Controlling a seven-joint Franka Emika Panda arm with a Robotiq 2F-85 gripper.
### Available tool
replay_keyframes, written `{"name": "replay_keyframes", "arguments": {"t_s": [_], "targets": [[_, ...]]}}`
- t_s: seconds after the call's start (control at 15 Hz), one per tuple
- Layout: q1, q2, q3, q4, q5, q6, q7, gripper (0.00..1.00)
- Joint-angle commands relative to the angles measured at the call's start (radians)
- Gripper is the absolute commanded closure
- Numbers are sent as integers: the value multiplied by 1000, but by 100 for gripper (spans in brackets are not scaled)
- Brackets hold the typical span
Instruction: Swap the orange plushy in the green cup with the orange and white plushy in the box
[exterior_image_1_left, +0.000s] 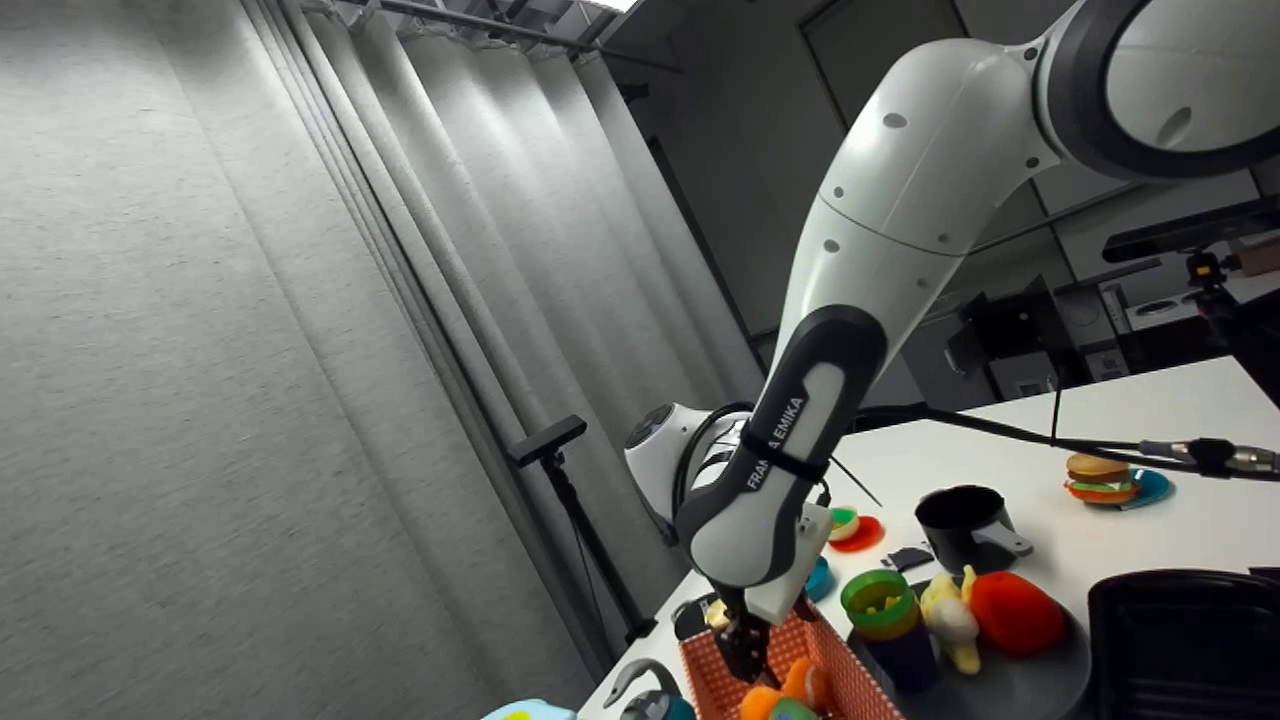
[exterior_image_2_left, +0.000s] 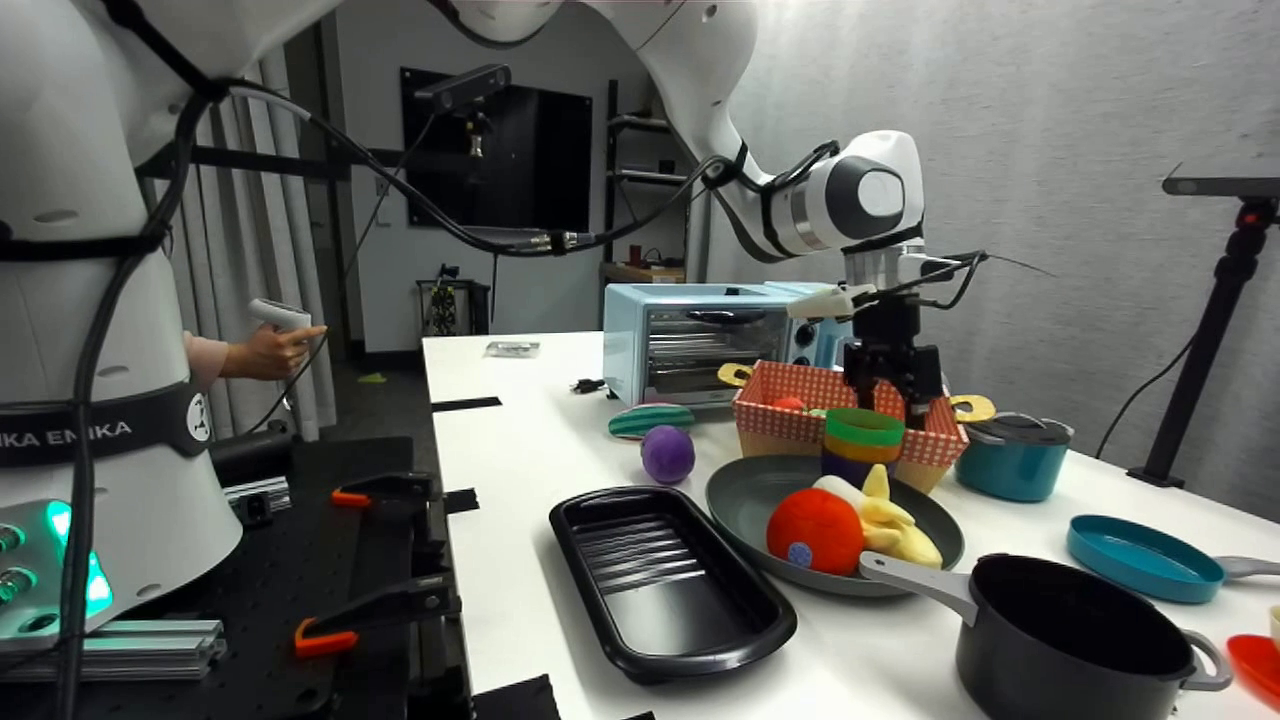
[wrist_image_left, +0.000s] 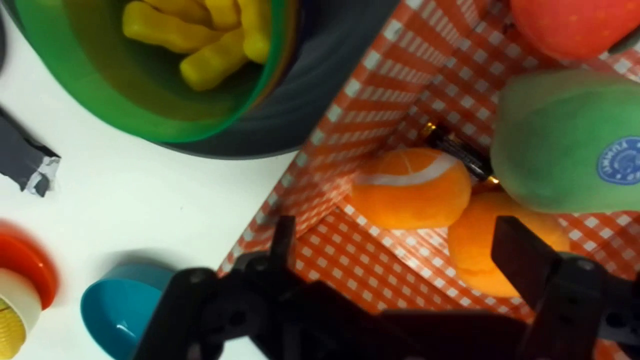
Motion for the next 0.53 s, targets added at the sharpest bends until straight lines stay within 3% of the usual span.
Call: {"name": "replay_keyframes", "arguments": {"t_s": [0.0,0.47], "targets": [[4,48,-1,77,17,-59,-20,0],[10,74,2,104,16,-89,-22,0]]}}
